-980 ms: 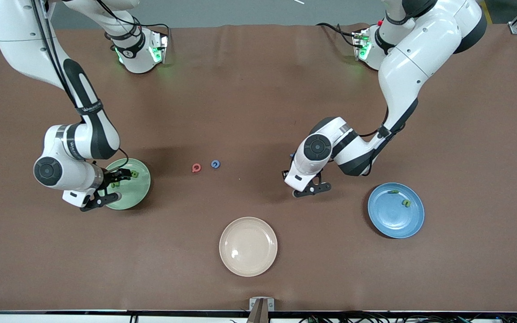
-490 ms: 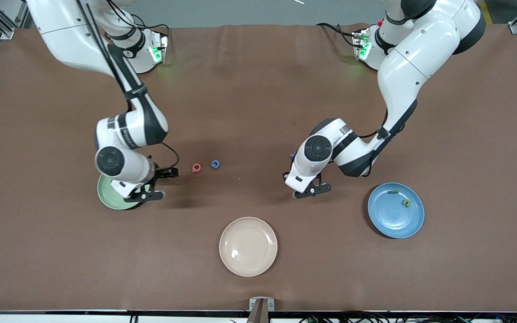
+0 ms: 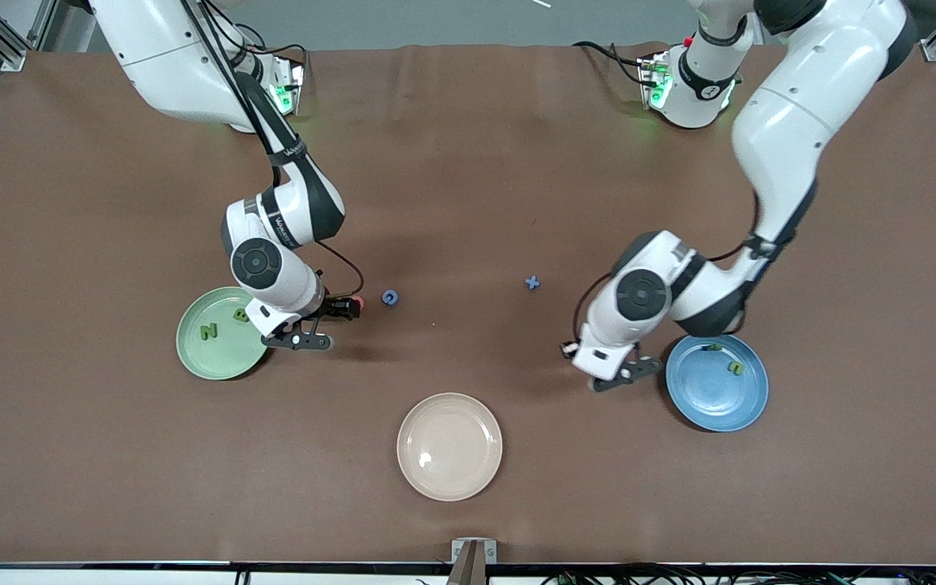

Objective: Sort upper and lower case letters into plates
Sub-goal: 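Carry the m to the blue plate while the right gripper reaches the pink letter, then grasp the blue x with the left gripper while the right gripper carries the pink letter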

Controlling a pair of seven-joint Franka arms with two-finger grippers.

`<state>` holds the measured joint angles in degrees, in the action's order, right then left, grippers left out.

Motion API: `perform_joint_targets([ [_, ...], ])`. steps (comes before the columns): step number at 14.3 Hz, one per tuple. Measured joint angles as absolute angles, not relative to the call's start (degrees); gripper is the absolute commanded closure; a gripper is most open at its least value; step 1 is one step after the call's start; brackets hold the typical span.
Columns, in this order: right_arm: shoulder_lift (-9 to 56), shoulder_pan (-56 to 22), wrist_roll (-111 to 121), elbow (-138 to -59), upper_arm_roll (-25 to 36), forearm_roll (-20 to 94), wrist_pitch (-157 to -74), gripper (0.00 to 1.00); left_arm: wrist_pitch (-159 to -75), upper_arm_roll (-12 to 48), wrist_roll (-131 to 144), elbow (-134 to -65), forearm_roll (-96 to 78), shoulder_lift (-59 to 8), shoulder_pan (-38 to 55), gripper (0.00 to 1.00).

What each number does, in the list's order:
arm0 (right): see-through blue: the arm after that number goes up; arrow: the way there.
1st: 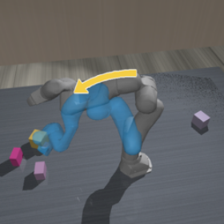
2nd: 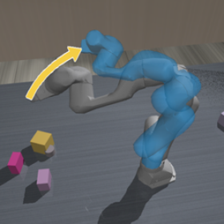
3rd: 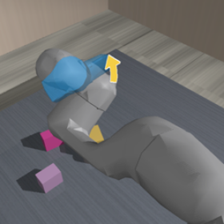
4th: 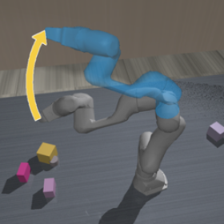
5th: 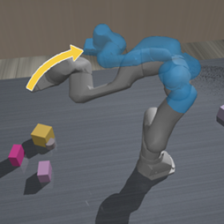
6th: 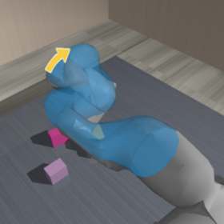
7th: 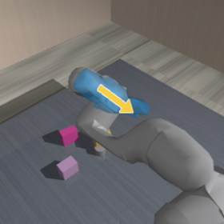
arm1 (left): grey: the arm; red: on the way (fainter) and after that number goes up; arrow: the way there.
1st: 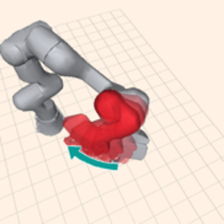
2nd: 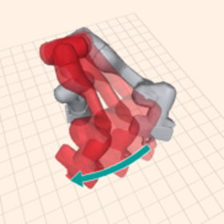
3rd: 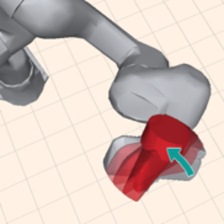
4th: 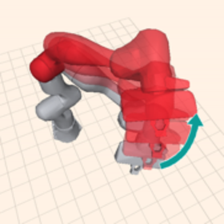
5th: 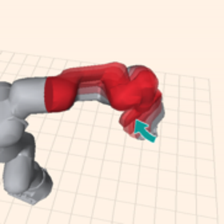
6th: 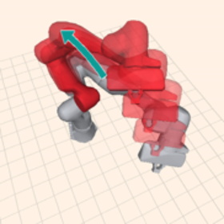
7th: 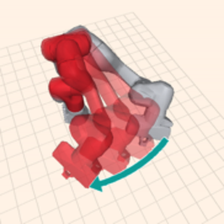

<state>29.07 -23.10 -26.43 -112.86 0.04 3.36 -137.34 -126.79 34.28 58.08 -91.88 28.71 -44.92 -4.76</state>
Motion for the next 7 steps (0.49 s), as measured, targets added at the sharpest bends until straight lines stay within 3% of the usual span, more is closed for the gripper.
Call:
perform_joint_targets([
  [4, 29.1, -24.1, -31.8, -113.0, 0.0, 3.4, -137.7, 0.22, -123.0, 34.3, 44.2, -91.8, 28.7, -42.0, -12.4, 0.99],
  [6, 29.1, -25.1, -34.2, -113.1, 0.0, 3.4, -138.7, 0.22, -122.2, 34.2, 37.5, -91.9, 28.7, -41.5, -15.7, 0.90],
  [7, 29.1, -25.6, -35.4, -113.1, 0.0, 3.4, -139.0, 0.22, -122.1, 34.1, 34.8, -92.0, 28.7, -41.5, -17.1, 0.77],
])
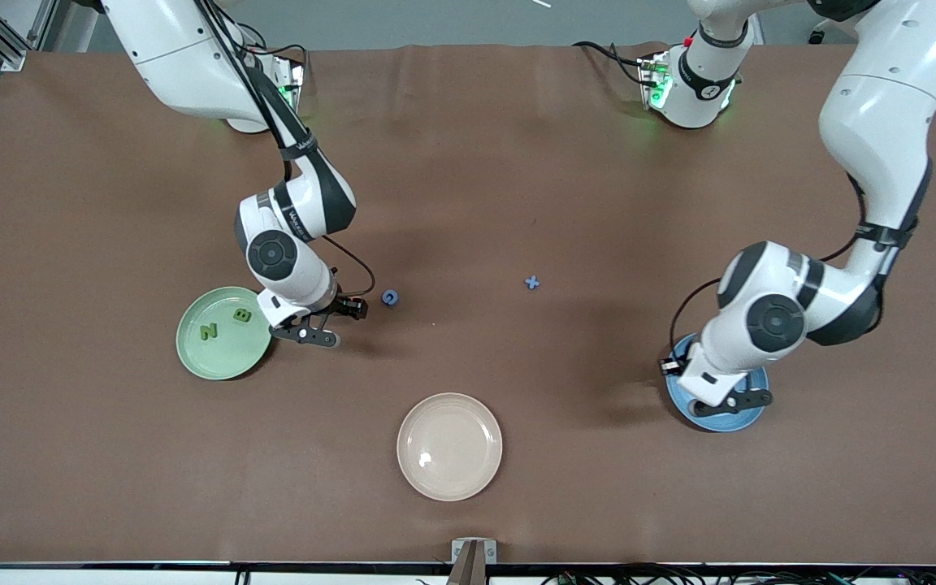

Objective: Sort upper and lower case letters into plates
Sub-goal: 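Grasp the blue x with the left gripper while the right gripper carries the pink letter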

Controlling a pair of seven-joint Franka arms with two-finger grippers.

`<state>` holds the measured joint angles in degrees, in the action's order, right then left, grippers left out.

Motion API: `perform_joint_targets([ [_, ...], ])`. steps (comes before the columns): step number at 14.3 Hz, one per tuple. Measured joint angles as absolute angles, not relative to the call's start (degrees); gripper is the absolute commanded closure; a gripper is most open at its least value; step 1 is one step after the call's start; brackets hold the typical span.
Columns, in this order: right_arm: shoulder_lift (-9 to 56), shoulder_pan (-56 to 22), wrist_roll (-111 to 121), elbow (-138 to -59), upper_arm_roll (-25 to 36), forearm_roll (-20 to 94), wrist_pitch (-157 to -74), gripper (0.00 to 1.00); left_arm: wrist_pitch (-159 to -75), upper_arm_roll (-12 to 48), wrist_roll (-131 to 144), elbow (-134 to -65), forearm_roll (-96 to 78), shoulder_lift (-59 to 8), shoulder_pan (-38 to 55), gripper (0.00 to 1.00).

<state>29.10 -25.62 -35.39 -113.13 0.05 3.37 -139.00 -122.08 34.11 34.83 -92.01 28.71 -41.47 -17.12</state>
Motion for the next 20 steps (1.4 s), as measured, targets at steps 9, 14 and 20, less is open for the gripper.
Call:
perform_joint_targets([
  [9, 29.9, -27.6, -39.1, -116.2, 0.2, 3.4, -143.8, 0.29, -120.7, 35.8, 31.9, -93.7, 29.8, -42.2, -19.5, 0.00],
  [14, 30.0, -27.7, -39.2, -116.8, 0.2, 3.4, -144.5, 0.42, -119.2, 44.1, 43.0, -97.7, 29.8, -42.1, -18.2, 0.00],
  [20, 30.0, -28.5, -39.2, -116.8, 0.2, 3.4, -144.6, 0.89, -119.8, 45.4, 61.8, -101.3, 30.0, -42.1, -8.6, 0.00],
])
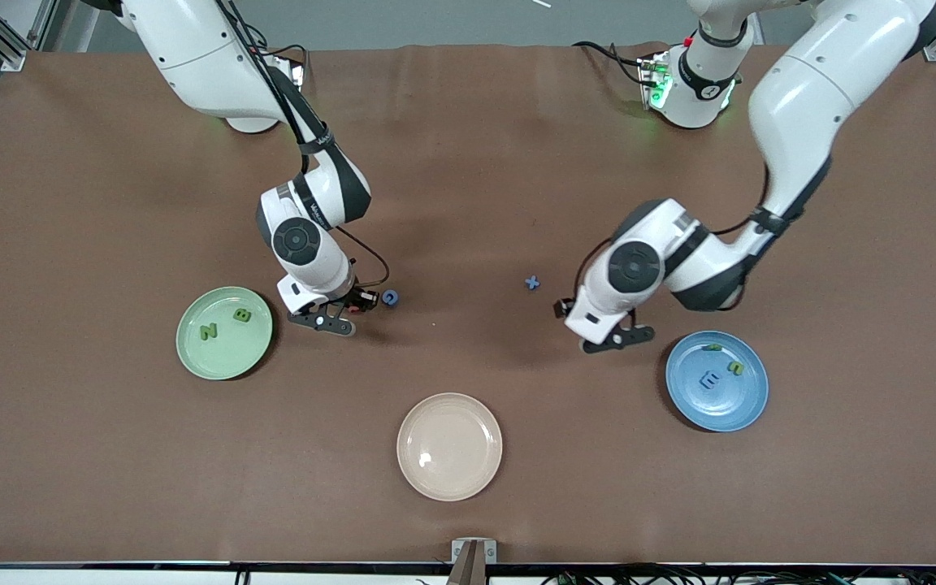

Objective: Sort upper and lower case letters into plates
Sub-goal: 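Grasp the blue x with the left gripper while the right gripper carries the pink letter, then drop the x in the blue plate while the right gripper grasps the G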

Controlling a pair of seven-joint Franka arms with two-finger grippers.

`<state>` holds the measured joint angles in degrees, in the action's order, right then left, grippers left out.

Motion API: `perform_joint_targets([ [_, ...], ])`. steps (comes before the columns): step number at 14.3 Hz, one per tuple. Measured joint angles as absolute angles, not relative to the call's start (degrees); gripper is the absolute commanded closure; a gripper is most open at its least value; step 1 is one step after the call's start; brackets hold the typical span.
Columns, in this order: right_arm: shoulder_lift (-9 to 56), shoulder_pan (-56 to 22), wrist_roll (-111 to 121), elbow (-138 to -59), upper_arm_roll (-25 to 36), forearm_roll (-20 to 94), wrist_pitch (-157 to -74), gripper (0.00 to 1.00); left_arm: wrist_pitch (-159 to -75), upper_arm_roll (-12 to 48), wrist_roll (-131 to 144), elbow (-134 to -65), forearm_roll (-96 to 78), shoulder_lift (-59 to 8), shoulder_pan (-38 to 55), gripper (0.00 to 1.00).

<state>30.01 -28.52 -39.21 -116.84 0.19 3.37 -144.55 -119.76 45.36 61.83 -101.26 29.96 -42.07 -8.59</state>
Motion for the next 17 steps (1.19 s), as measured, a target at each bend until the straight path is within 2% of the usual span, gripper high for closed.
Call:
perform_joint_targets([
  [1, 30.0, -28.6, -39.2, -116.8, 0.2, 3.4, -144.6, 0.97, -120.4, 45.4, 64.6, -101.9, 30.0, -42.1, -6.9, 0.00],
  [2, 30.0, -28.6, -39.2, -116.8, 0.2, 3.4, -144.6, 1.00, -121.6, 45.3, 67.8, -102.7, 30.0, -42.1, -5.4, 0.00],
  [6, 30.0, -28.5, -38.8, -116.4, 0.8, 3.3, -143.8, 1.00, -126.7, 45.1, 82.8, -106.6, 35.2, -42.3, -2.1, 0.02],
  [9, 29.3, -26.8, -34.6, -113.3, 1.6, 3.3, -137.0, 1.00, -130.4, 45.0, 91.5, -108.6, 39.4, -42.9, -1.7, 0.14],
  [12, 26.5, -21.4, -25.0, -111.3, 1.9, 3.3, -131.8, 1.00, -131.3, 44.9, 94.8, -108.8, 39.5, -43.3, -1.5, 0.22],
  [17, 25.0, -9.6, -5.1, -111.5, 2.1, 3.3, -130.9, 1.00, -132.1, 44.8, 96.9, -108.8, 39.5, -44.1, -1.5, 0.32],
])
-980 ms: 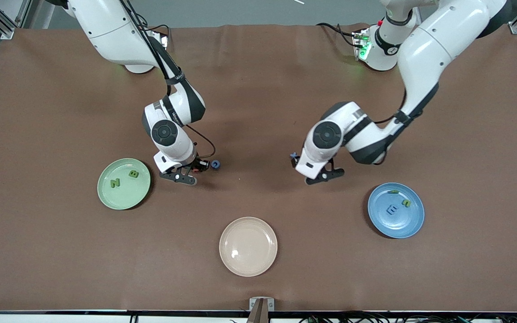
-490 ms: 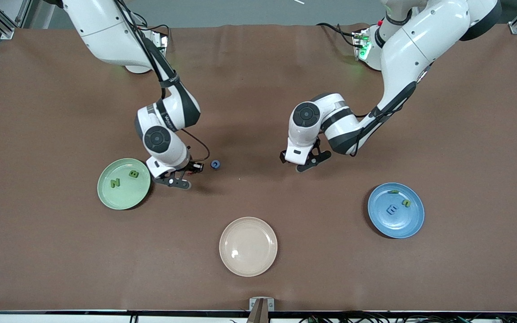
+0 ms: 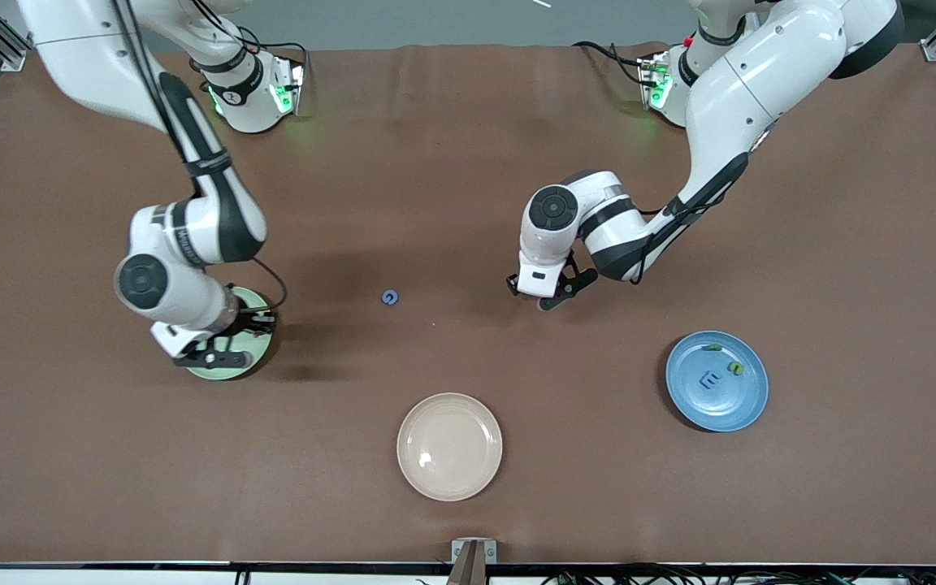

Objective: Sort upper and lower case letters into plates
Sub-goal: 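Drop the x in the blue plate while the right gripper grasps the G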

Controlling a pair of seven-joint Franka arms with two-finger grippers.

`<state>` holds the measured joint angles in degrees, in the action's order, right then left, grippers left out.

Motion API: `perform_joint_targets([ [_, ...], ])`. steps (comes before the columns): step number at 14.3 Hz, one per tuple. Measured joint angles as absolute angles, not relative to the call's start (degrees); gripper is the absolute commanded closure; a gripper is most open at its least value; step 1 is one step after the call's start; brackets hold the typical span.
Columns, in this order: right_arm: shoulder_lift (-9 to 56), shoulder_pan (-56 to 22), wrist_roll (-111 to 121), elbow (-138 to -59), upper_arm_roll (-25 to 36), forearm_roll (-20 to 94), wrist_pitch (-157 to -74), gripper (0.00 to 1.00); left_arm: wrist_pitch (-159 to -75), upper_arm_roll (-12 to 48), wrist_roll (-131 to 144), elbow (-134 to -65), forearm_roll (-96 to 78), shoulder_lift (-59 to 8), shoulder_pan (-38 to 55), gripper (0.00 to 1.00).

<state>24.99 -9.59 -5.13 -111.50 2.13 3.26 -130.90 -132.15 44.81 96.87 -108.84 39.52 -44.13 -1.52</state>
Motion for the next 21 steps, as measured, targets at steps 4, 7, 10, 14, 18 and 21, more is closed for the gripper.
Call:
perform_joint_targets([
  [4, 25.5, -7.2, -1.9, -112.9, 1.9, 3.3, -133.4, 0.99, -133.2, 44.7, 97.1, -108.9, 39.5, -45.2, -1.5, 0.44],
  [7, 27.8, -7.3, -1.9, -113.8, 1.3, 3.3, -136.0, 0.98, -133.6, 44.7, 97.1, -108.8, 39.5, -45.5, -1.6, 0.62],
  [10, 29.1, -7.4, -1.9, -113.8, 1.3, 3.3, -136.9, 0.96, -134.1, 44.7, 97.1, -108.5, 39.5, -45.5, -1.6, 0.88],
  [14, 29.3, -7.4, -1.9, -113.7, 1.3, 3.3, -136.9, 0.48, -134.0, 44.1, 95.7, -107.5, 39.8, -45.5, -2.0, 0.94],
  [18, 29.3, -7.4, -1.9, -113.7, 1.2, 3.3, -136.8, 0.00, -130.1, 43.4, 87.7, -100.3, 39.8, -44.8, -5.2, 0.95],
  [21, 29.3, -7.9, -3.2, -113.2, 0.8, 3.4, -136.3, 0.00, -127.1, 43.4, 75.5, -96.1, 39.7, -44.1, -10.7, 0.98],
])
